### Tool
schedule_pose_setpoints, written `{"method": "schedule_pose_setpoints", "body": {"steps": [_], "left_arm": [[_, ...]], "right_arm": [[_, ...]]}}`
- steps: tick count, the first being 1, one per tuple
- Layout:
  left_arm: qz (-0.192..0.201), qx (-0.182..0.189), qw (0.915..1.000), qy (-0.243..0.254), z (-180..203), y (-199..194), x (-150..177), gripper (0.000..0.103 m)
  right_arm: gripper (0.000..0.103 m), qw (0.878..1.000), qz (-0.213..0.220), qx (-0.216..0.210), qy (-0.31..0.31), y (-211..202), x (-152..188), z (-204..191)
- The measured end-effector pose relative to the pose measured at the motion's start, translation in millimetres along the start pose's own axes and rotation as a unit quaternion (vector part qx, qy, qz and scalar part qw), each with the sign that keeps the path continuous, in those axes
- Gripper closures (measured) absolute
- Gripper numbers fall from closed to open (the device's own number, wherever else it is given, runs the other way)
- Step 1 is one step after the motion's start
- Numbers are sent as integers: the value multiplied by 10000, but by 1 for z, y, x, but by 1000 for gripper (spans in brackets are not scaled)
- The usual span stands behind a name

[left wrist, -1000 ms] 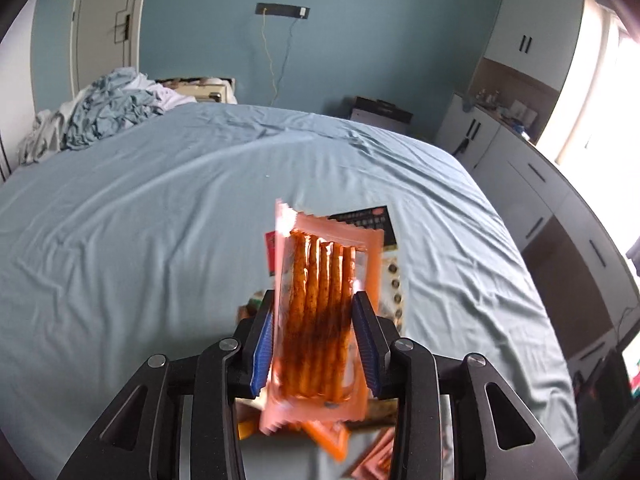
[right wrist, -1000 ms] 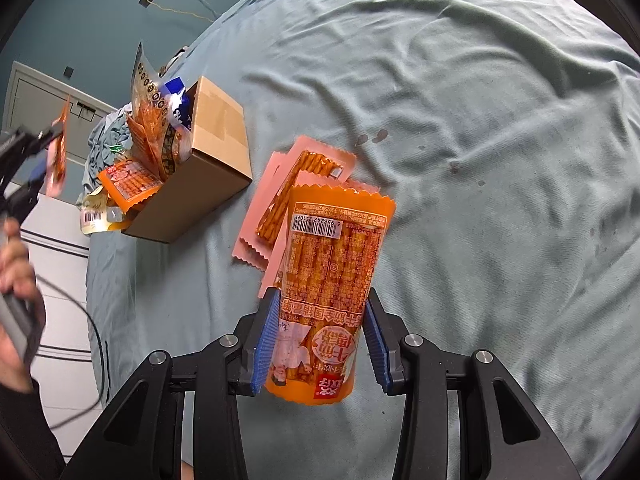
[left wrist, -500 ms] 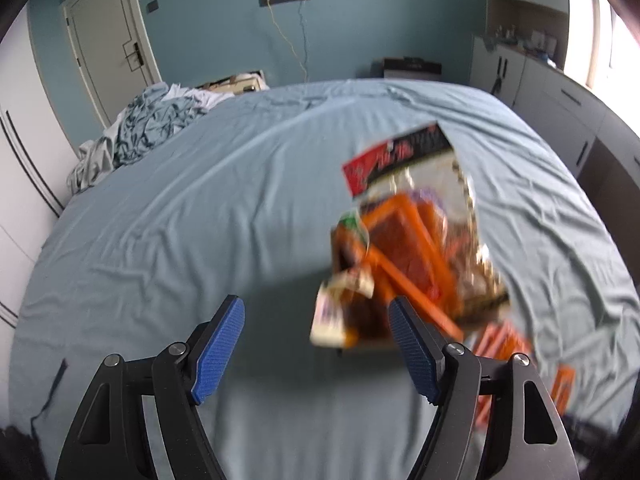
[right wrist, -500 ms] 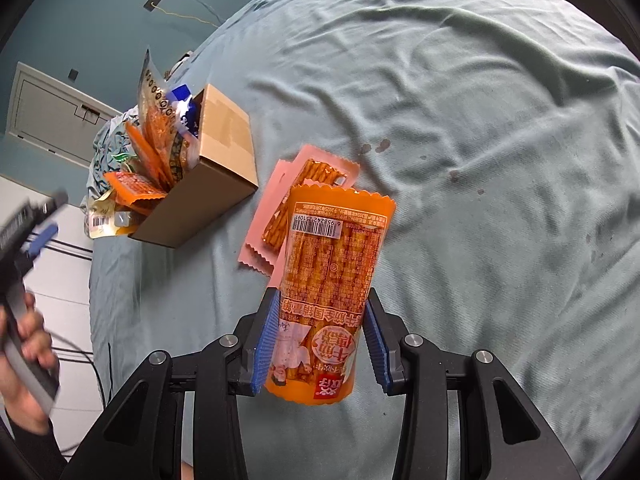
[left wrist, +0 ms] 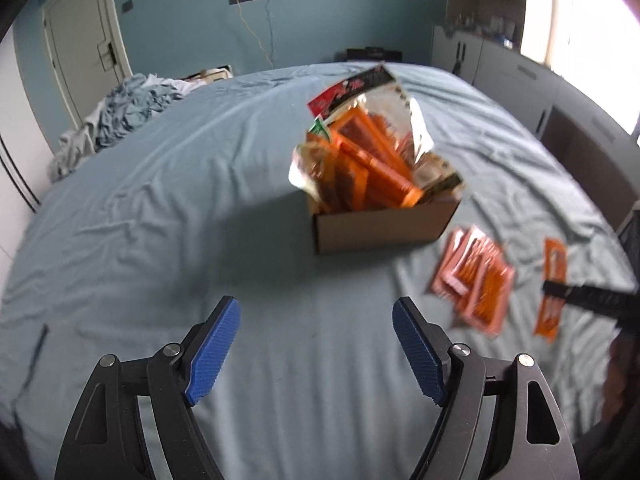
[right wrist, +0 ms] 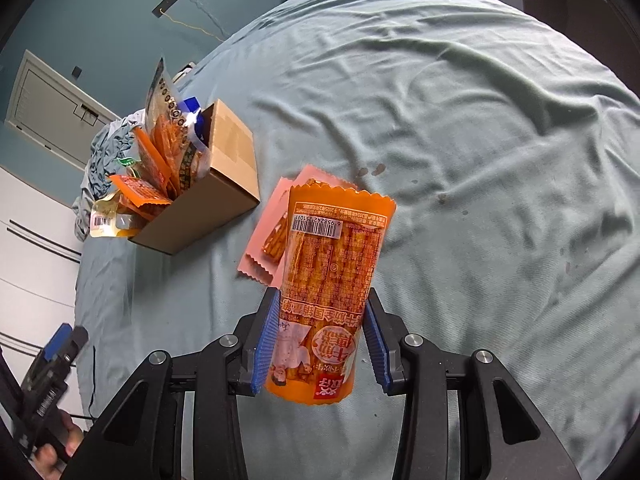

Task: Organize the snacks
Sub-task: 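Carry the large orange sausage bag over the box with the right gripper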

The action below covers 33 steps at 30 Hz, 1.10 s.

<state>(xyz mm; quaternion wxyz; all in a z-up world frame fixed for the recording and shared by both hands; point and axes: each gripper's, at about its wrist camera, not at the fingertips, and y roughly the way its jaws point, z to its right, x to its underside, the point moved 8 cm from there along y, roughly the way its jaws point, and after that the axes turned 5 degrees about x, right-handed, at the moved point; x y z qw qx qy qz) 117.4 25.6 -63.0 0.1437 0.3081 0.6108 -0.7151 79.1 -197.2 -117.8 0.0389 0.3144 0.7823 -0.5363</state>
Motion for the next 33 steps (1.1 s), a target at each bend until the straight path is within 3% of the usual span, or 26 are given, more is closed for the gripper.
{"method": "schedule_pose_setpoints", "body": {"steps": [2, 9, 13, 21, 24, 26, 29, 33], "left_arm": [[141, 238, 9995, -138, 4, 0, -8, 22], [10, 176, 9998, -108, 1, 13, -6, 21], [-235, 494, 9974, -471, -5, 24, -2, 21], [-172, 611, 9954, -720, -14, 25, -8, 21], [-144, 650, 9948, -773, -16, 25, -11, 21], [-135, 681, 9944, -803, -18, 25, -12, 21], [-148, 709, 9936, -864, -21, 27, -12, 21], [-185, 742, 9925, -952, -25, 29, -11, 21]], "right_arm": [[64, 9998, 129, 60, -127, -10, -4, -9], [64, 9974, 379, -33, -619, -31, -33, -58], [64, 9957, 436, -134, -801, -29, -71, -97], [64, 9883, 671, -23, -1371, -14, -143, -182], [59, 9833, 726, 41, -1670, -2, -156, -210], [47, 9784, 765, 165, -1914, 14, -162, -225], [44, 9714, 977, 509, -2103, 26, -166, -231], [44, 9811, 863, 232, -1719, 18, -152, -218]]}}
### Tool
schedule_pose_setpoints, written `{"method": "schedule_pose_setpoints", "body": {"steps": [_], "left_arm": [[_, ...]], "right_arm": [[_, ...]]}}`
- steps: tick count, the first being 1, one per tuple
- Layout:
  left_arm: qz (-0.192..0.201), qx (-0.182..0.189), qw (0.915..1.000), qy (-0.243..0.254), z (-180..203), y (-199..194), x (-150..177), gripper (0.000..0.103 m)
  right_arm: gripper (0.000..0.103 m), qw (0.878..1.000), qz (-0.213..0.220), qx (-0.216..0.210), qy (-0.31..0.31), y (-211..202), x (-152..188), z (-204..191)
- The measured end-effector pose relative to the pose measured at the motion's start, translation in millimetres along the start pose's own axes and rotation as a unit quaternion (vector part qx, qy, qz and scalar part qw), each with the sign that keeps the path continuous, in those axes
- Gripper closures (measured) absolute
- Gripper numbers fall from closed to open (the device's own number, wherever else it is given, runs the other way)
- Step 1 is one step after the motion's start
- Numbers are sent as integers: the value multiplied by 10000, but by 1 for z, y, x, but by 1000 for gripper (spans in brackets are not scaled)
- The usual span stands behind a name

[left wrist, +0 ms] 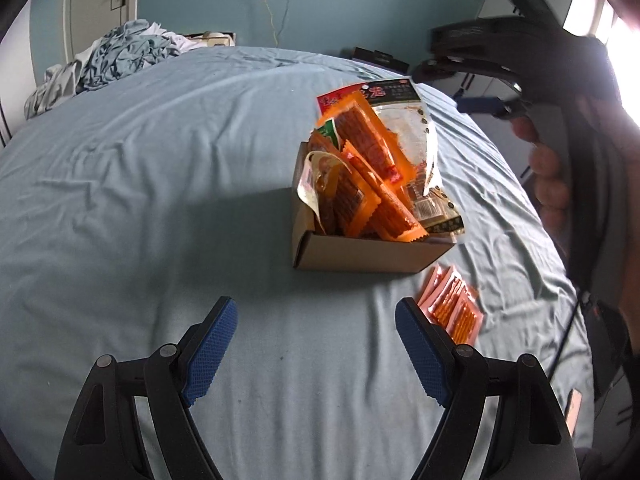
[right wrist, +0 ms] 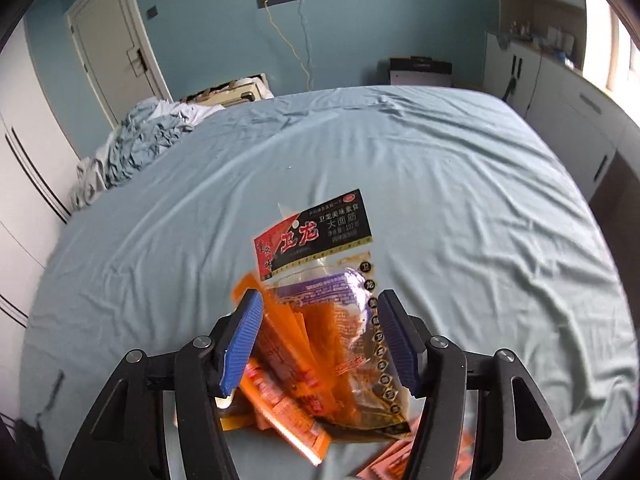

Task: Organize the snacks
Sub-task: 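Open the right gripper to drop the bag and withdraw it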

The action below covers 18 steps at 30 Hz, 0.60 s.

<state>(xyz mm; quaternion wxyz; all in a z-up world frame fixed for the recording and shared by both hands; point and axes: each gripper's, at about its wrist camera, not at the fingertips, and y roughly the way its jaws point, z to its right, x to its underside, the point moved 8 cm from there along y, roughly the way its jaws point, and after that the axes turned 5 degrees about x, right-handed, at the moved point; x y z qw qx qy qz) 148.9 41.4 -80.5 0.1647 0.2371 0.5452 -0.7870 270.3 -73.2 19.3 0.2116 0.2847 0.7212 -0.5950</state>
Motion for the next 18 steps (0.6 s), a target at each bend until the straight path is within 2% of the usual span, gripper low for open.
{"method": "schedule_pose_setpoints", "body": {"steps": [4, 9, 14, 16, 18], "left_arm": [[-4, 31, 10000, -47, -1, -2, 1, 21], [43, -63, 9999, 66, 3, -7, 4, 21], [53, -214, 9995, 214, 6, -8, 7, 21], [77, -283, 9991, 307, 9, -7, 7, 21], [96, -396, 9982, 448, 12, -6, 9, 21]], "right_arm": [[44, 9994, -295, -90, 167, -18, 36, 20], [44, 9971, -735, 141, 96, -51, 118, 73], [44, 9911, -913, 289, 923, -80, 193, 144], [44, 9865, -1086, 216, 1207, -76, 215, 162], [44, 9811, -1285, 340, 1407, -65, 232, 177]]}}
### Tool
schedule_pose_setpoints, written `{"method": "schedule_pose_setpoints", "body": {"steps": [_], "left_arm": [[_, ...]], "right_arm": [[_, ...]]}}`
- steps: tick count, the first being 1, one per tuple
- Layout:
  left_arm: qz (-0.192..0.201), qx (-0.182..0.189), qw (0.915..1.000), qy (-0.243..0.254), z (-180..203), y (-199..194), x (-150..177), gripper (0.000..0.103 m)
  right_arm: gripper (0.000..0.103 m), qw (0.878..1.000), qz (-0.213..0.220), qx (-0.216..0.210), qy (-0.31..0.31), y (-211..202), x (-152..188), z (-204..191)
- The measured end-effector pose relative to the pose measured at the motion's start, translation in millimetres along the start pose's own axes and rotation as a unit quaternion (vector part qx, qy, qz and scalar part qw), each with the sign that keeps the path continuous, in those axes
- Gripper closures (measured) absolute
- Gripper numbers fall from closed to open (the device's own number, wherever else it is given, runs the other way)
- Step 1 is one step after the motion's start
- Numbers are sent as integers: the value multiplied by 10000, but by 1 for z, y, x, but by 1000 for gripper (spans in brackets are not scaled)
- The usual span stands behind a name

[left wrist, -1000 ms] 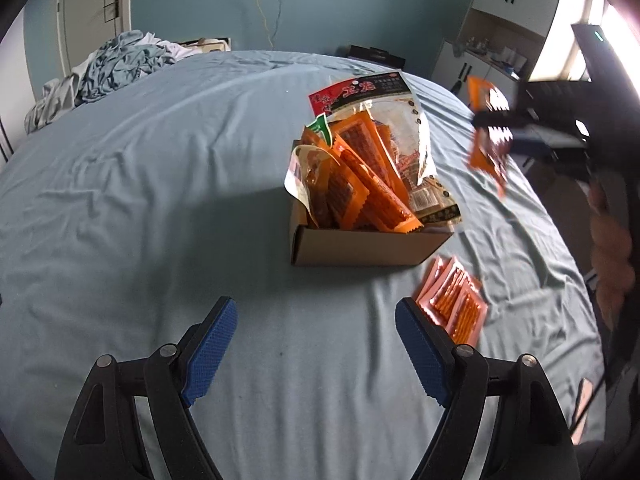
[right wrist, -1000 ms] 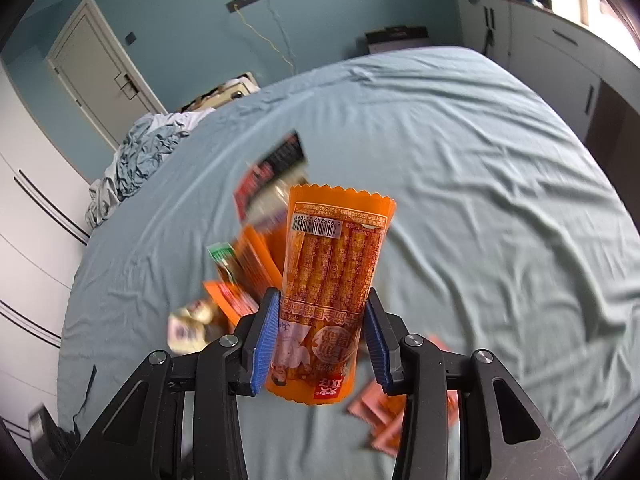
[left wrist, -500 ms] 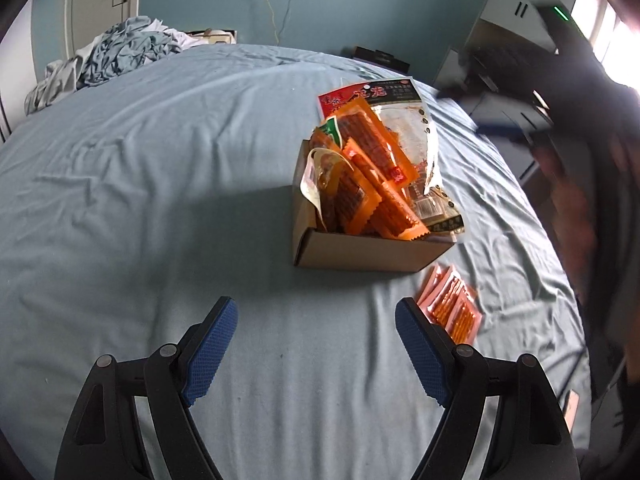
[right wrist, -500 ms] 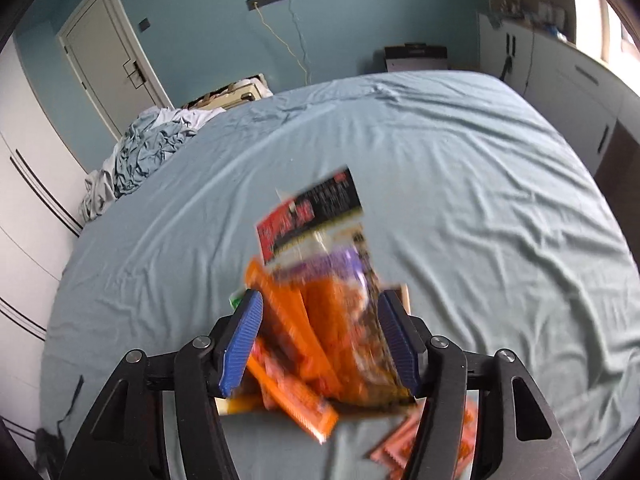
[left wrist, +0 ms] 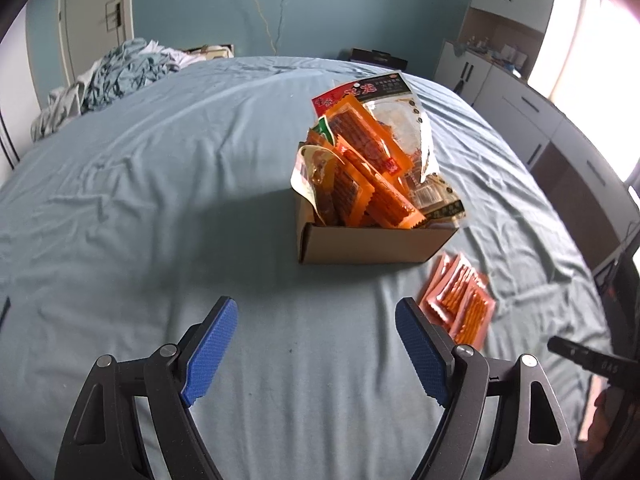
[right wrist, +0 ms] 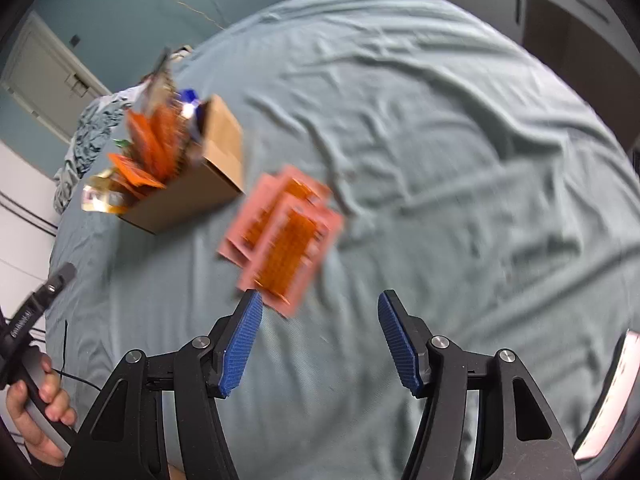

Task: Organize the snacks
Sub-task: 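Open the right gripper to drop the bag and withdraw it, then move the right gripper down to the pink stick packets on the sheet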

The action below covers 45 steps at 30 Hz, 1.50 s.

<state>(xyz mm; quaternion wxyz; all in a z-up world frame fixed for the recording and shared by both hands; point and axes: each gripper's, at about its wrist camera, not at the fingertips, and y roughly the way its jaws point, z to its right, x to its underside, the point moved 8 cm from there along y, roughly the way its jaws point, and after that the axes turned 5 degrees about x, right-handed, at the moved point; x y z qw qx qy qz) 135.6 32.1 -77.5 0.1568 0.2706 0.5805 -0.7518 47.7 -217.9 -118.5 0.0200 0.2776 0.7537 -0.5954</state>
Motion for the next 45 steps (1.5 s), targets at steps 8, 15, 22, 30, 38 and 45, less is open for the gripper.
{"method": "schedule_pose_setpoints", "body": {"steps": [8, 15, 22, 30, 38, 45], "left_arm": [[-35, -399, 9986, 331, 2, 5, 10, 21], [-72, -409, 9985, 360, 3, 8, 11, 21], [-186, -385, 9981, 450, 8, 17, 14, 21], [-237, -342, 9982, 438, 10, 19, 14, 21], [-303, -338, 9982, 389, 8, 22, 16, 21], [-325, -395, 9978, 421, 7, 23, 18, 21]], "right_arm": [[44, 9997, -183, 142, 73, 32, -8, -11], [44, 9994, -273, 193, 60, 42, 1, -11], [44, 9987, -362, 346, -46, 54, 0, -11], [44, 9986, -339, 362, -192, 58, -2, -16], [44, 9986, -339, 405, -77, 65, -9, -15], [44, 9990, -265, 306, 162, 68, -17, -12]]}}
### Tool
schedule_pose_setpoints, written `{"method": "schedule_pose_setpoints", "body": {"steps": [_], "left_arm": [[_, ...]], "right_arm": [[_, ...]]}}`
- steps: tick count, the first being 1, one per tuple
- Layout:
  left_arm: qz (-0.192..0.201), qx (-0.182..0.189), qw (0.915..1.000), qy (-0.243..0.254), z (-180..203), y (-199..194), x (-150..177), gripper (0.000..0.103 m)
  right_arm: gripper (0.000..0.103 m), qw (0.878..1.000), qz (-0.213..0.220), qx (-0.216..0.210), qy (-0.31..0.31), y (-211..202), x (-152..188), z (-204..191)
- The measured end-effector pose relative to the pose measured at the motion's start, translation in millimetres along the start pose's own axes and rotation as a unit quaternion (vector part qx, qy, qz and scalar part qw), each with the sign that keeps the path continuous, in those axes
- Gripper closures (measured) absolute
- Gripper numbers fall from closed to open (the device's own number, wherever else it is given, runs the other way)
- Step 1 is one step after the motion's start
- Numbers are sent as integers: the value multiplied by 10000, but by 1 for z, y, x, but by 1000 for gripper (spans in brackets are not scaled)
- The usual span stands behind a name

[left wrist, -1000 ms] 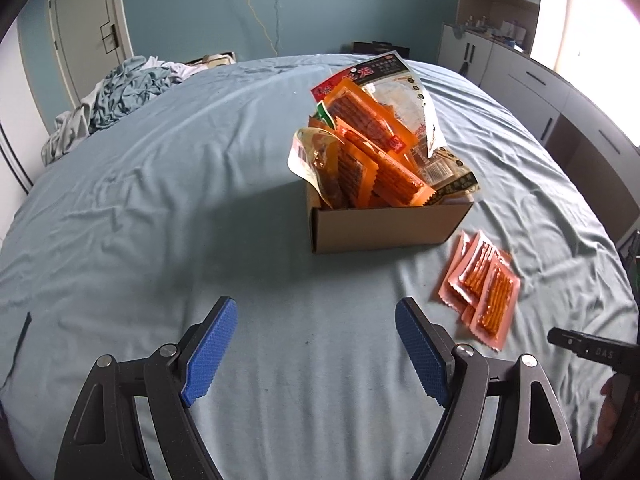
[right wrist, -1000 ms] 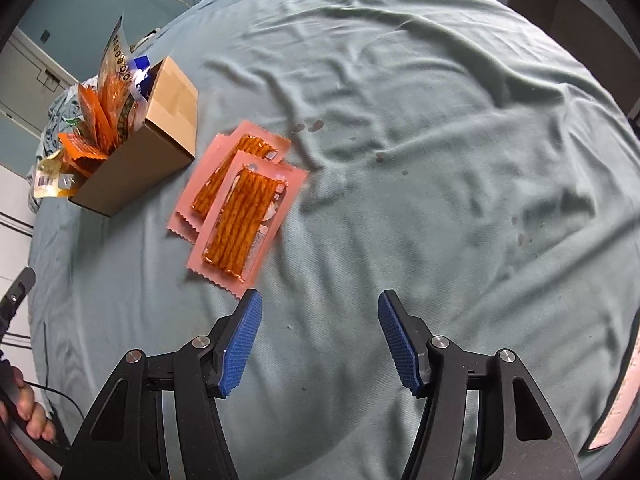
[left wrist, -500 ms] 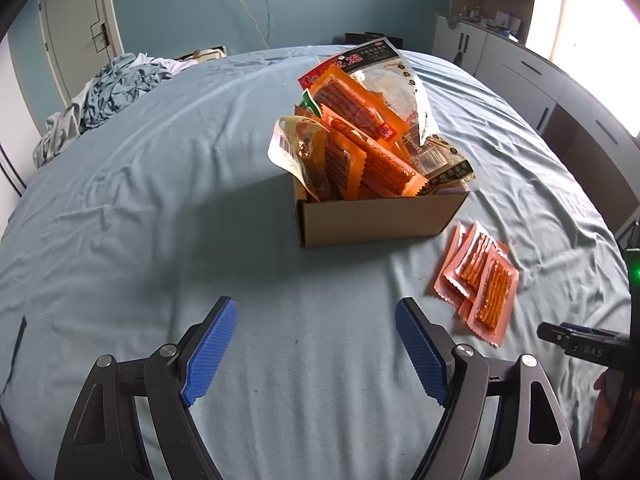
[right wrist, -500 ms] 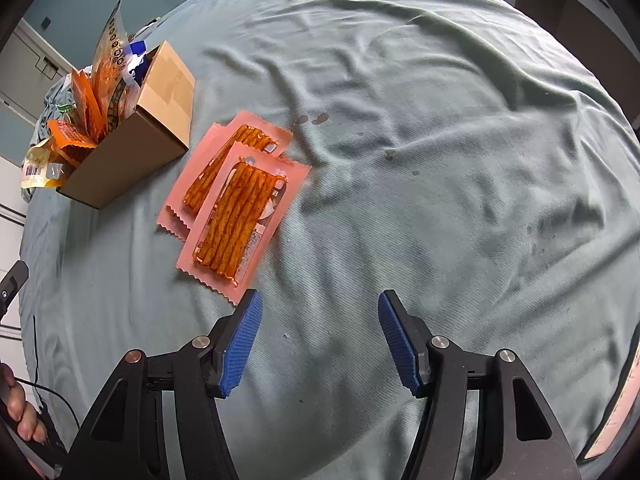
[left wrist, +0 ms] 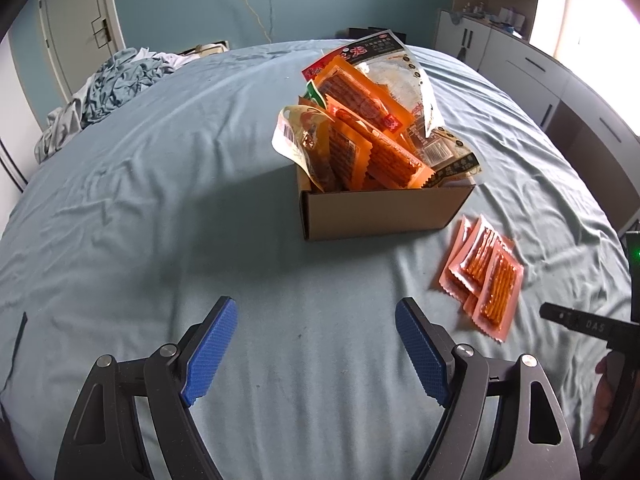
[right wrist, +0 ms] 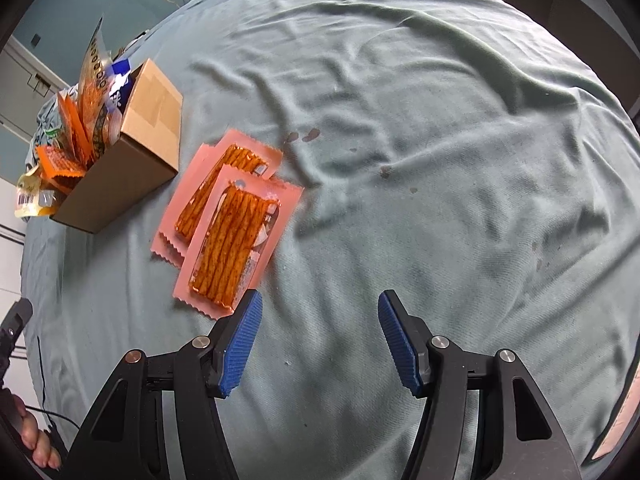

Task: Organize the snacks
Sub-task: 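Move the right gripper down to the pink stick packets on the sheet, then grasp an orange stick packet with the right gripper and lift it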

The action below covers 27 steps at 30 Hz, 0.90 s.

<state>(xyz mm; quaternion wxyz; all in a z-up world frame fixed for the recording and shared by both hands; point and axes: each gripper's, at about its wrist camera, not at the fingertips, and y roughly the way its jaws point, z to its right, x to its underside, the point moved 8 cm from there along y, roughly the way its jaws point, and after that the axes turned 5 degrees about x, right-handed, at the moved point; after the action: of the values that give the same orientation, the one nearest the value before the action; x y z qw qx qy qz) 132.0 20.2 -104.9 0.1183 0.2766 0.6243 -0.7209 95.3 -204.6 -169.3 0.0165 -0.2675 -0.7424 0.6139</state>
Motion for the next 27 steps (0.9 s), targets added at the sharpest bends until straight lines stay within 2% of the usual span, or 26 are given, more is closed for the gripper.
{"method": "schedule_pose_setpoints", "body": {"steps": [5, 9, 16, 18, 19, 22, 25, 27], "left_arm": [[-32, 22, 10000, 47, 2, 3, 0, 21], [-81, 65, 9999, 71, 5, 7, 0, 21], [-175, 120, 9997, 75, 6, 10, 3, 21], [-188, 113, 9997, 73, 6, 11, 4, 21], [-200, 100, 9997, 68, 5, 12, 5, 21], [-238, 90, 9997, 44, 4, 14, 5, 21], [-269, 79, 9996, 50, 3, 17, 5, 21], [-285, 67, 9996, 66, 4, 19, 5, 21]], "right_arm": [[44, 9997, -183, -160, 56, 9, 3, -3], [44, 9997, -161, -183, -6, 14, -1, -10], [44, 9992, -194, -338, -86, 41, -13, -43], [36, 9994, -140, -255, -176, 53, -19, -52], [23, 9994, 0, -275, -215, 56, -25, -59], [12, 9982, 206, 114, -543, 69, -30, -73], [12, 9951, 450, 359, -799, 70, -30, -83], [22, 9954, 400, 269, -833, 67, -29, -84]]}}
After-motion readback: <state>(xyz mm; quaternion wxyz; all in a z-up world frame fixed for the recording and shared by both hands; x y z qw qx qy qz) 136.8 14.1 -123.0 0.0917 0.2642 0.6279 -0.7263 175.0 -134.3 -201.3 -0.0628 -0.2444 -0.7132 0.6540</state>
